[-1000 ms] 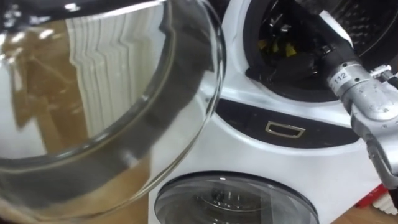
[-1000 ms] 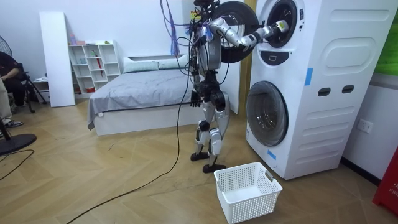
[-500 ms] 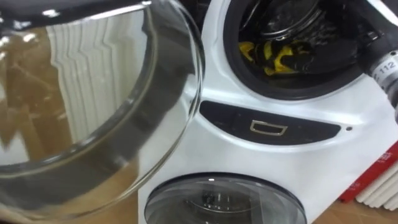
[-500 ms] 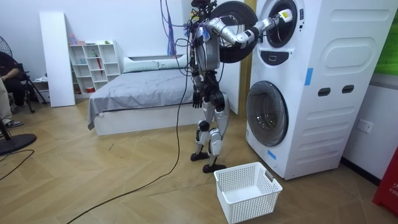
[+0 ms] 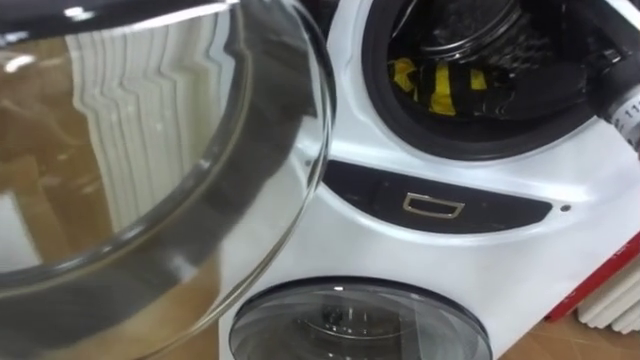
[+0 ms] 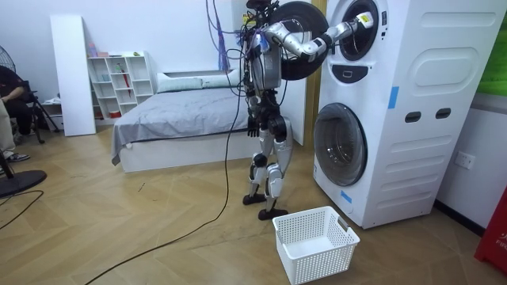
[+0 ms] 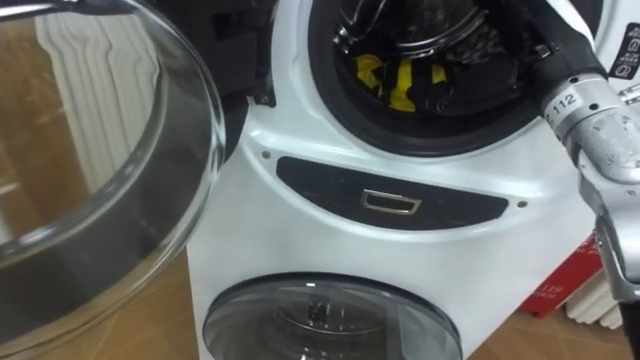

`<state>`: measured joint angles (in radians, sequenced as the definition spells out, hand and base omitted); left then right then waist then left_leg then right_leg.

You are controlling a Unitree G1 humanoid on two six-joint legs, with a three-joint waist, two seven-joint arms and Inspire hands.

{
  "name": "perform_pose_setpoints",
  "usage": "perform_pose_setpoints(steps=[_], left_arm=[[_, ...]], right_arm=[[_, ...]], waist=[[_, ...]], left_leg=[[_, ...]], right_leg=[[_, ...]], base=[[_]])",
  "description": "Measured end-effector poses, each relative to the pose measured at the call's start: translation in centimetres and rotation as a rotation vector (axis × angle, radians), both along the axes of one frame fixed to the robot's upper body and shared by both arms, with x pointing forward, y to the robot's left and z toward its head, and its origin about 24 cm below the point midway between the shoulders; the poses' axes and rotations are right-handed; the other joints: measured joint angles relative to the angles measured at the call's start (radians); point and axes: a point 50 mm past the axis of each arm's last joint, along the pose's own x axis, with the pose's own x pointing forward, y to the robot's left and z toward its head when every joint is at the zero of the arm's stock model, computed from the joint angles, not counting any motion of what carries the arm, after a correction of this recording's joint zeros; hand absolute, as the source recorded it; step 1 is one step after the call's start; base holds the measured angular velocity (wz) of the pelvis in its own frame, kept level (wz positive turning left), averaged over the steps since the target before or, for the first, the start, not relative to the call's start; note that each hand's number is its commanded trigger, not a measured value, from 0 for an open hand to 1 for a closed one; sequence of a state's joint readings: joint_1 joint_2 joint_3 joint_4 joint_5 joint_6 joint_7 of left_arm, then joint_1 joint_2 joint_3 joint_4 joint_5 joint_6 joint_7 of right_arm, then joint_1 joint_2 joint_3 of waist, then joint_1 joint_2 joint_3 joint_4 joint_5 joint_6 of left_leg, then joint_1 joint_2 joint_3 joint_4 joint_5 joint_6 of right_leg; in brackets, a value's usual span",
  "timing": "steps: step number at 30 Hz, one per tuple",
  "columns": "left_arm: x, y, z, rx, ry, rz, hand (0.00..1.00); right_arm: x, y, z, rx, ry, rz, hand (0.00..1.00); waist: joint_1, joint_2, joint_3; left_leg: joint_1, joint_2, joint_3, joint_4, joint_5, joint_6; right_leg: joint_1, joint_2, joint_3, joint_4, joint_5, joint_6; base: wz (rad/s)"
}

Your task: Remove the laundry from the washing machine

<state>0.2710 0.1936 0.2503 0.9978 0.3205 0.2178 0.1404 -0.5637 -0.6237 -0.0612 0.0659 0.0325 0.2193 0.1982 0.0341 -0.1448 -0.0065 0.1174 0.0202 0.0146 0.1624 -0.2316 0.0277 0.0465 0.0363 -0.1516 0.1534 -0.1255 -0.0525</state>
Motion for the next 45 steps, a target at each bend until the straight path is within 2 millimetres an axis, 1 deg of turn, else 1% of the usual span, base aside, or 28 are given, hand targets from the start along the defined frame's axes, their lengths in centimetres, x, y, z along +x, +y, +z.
perform_pose_setpoints(steps=[4,5,7,9,12,13,14,16,17,18,19,20,24,27,37,39,41,44,45], left_arm=[[0.2,-0.1,0.0,-0.003,-0.001,-0.009,0.00],[0.5,-0.2,-0.1,-0.004,-0.005,-0.020,0.00],[0.8,-0.1,0.0,-0.003,-0.011,-0.024,0.00],[1.6,0.2,0.1,0.005,-0.027,-0.031,0.00],[1.8,0.2,0.0,0.003,-0.025,-0.029,0.00],[1.7,0.2,0.0,0.003,-0.023,-0.028,0.00],[1.5,0.3,0.0,0.004,-0.014,-0.027,0.00],[1.1,0.8,0.2,0.013,0.013,-0.020,0.00],[1.0,0.9,0.3,0.017,0.015,-0.020,0.00],[1.0,1.3,0.4,0.025,0.016,-0.022,0.00],[1.0,1.4,0.5,0.028,0.016,-0.023,0.00],[1.0,1.5,0.5,0.026,0.018,-0.023,0.00],[1.2,1.5,0.5,0.021,0.016,-0.026,0.00],[1.4,1.5,0.5,0.018,0.024,-0.022,0.00],[1.4,1.5,0.4,0.004,0.056,-0.013,0.00],[1.5,1.5,0.4,0.001,0.060,-0.011,0.00],[1.6,1.5,0.4,-0.001,0.056,-0.010,0.00],[1.9,1.5,0.4,-0.007,0.056,-0.018,0.00],[1.9,1.4,0.4,-0.013,0.058,-0.019,0.00]], right_arm=[[0.0,0.0,-0.1,-0.111,0.009,-0.037,0.00],[0.1,0.1,-0.3,-0.156,0.015,-0.053,0.00],[0.3,0.0,-0.7,-0.211,0.032,-0.077,0.00],[0.6,-0.2,-1.6,-0.260,0.084,-0.098,0.00],[1.3,-0.4,-2.8,-0.303,0.173,-0.106,0.00],[1.5,-0.6,-2.8,-0.301,0.186,-0.113,0.00],[1.9,-0.7,-2.6,-0.306,0.201,-0.126,0.00],[2.9,-0.3,-1.9,-0.378,0.226,-0.149,0.00],[3.1,-0.2,-1.8,-0.390,0.236,-0.152,0.00],[3.2,-0.2,-1.9,-0.411,0.251,-0.155,0.00],[3.2,-0.2,-2.0,-0.418,0.258,-0.154,0.00],[3.3,-0.1,-2.2,-0.438,0.273,-0.152,0.00],[3.8,-0.5,-2.1,-0.474,0.320,-0.181,0.00],[3.9,-0.8,-2.3,-0.483,0.341,-0.196,0.00],[4.2,-1.6,-2.3,-0.487,0.417,-0.221,0.00],[4.4,-2.0,-2.4,-0.472,0.460,-0.222,0.00],[4.6,-2.3,-2.4,-0.461,0.494,-0.221,0.00],[4.8,-2.6,-2.4,-0.443,0.545,-0.213,0.00],[4.8,-2.7,-2.5,-0.436,0.564,-0.210,0.00]], waist=[[0.004,-0.001,-0.0010],[0.006,-0.001,-0.0010],[0.028,-0.003,-0.0018],[0.049,-0.013,0.0010],[0.074,-0.023,-0.0039],[0.080,-0.024,-0.0037],[0.084,-0.029,-0.0013],[0.084,-0.037,0.0035],[0.084,-0.043,0.0039],[0.085,-0.056,0.0002],[0.087,-0.060,-0.0009],[0.091,-0.067,-0.0029],[0.108,-0.067,-0.0030],[0.108,-0.065,-0.0014],[0.111,-0.060,0.0020],[0.106,-0.059,0.0025],[0.105,-0.058,0.0029],[0.109,-0.053,0.0070],[0.109,-0.048,0.0104]], left_leg=[[-0.004,0.001,-0.001,0.000,0.000,0.000],[-0.005,0.001,0.000,0.001,0.000,0.000],[-0.004,0.001,0.003,0.001,0.000,0.000],[-0.003,0.001,0.007,0.000,0.000,0.000],[0.003,0.000,0.007,0.000,0.000,0.000],[0.005,0.000,0.007,0.000,0.000,0.000],[0.010,0.000,0.006,0.000,0.000,0.000],[0.009,-0.001,0.001,-0.005,0.000,-0.001],[0.008,-0.002,-0.001,-0.007,-0.001,-0.002],[0.007,-0.002,-0.005,-0.008,0.000,-0.004],[0.005,-0.002,-0.008,-0.008,0.000,-0.004],[0.004,-0.002,-0.017,-0.003,0.000,-0.005],[-0.002,-0.006,-0.025,0.005,0.000,-0.004],[-0.003,-0.010,-0.033,0.002,0.000,-0.003],[-0.003,-0.011,-0.046,0.005,0.000,-0.003],[-0.001,-0.012,-0.051,0.006,0.000,-0.003],[0.000,-0.011,-0.053,0.007,0.000,-0.003],[0.007,-0.010,-0.055,0.005,0.000,-0.003],[0.015,-0.009,-0.055,0.004,0.000,-0.003]], right_leg=[[-0.004,0.000,-0.016,0.001,0.000,0.000],[-0.004,0.000,-0.019,0.001,0.000,0.000],[-0.004,-0.001,-0.018,0.001,0.000,0.000],[-0.005,-0.001,-0.019,0.002,0.000,0.000],[-0.002,0.000,-0.016,0.005,0.000,0.000],[-0.002,0.000,-0.016,0.005,0.000,0.000],[0.003,0.000,-0.018,0.006,0.000,0.000],[0.003,0.002,-0.023,0.004,0.000,0.000],[0.003,0.002,-0.025,0.003,0.000,0.000],[0.003,0.003,-0.030,0.001,0.000,0.000],[0.003,0.003,-0.033,-0.001,0.000,-0.001],[0.004,0.003,-0.046,-0.001,0.000,-0.001],[0.006,0.000,-0.057,0.000,0.000,-0.001],[0.009,-0.001,-0.069,0.000,0.000,-0.001],[0.015,-0.002,-0.078,-0.001,0.000,-0.001],[0.022,-0.003,-0.088,-0.003,0.000,-0.001],[0.024,-0.004,-0.089,-0.003,0.000,-0.001],[0.030,-0.003,-0.092,-0.003,0.000,-0.001],[0.038,-0.001,-0.092,-0.004,0.000,-0.001]], base=[[0.00],[0.00],[-0.03],[-0.07],[-0.02],[0.00],[0.00],[0.00],[0.09],[0.09],[0.13],[0.11],[0.06],[0.07],[0.03],[0.09],[0.07],[0.01],[0.04]])
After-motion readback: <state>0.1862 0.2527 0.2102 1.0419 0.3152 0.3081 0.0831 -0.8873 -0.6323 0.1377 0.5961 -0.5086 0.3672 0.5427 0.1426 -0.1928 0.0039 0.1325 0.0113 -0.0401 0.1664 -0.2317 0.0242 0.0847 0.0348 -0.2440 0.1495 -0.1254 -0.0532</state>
